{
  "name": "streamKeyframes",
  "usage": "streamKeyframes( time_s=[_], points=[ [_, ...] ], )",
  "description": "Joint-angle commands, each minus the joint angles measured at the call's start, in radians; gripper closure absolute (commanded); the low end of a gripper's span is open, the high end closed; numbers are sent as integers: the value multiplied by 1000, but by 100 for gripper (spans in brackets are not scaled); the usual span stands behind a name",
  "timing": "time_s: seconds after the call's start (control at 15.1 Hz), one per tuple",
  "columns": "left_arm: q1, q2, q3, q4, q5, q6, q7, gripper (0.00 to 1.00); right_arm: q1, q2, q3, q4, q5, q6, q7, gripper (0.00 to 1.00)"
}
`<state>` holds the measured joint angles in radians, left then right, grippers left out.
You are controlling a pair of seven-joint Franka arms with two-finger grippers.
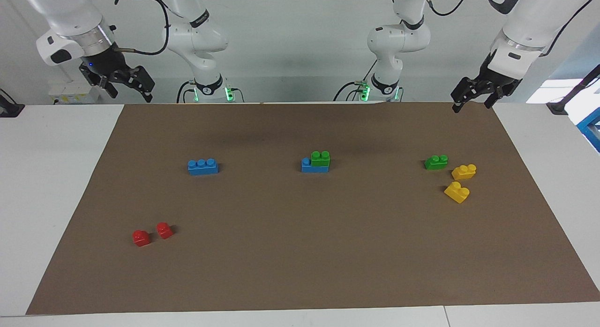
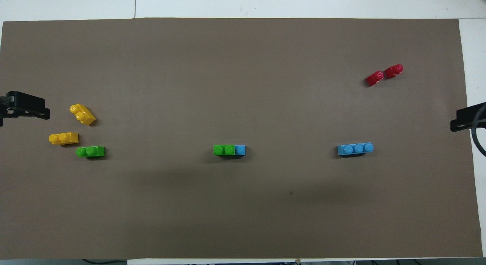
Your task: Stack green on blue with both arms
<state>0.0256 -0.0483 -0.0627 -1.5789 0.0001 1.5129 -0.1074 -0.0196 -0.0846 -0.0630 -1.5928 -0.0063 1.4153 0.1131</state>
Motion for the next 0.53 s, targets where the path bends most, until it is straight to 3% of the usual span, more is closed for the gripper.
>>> streamKeyframes(
  time_s=[0.0, 0.46],
  points=[
    [13, -27, -8, -33, -12, 24, 9, 0, -46, 43, 12, 56, -18, -26, -18, 3],
    [8, -27, -8, -33, -12, 24, 8, 0, -51, 46, 18, 57, -18, -26, -19, 3]
  ],
)
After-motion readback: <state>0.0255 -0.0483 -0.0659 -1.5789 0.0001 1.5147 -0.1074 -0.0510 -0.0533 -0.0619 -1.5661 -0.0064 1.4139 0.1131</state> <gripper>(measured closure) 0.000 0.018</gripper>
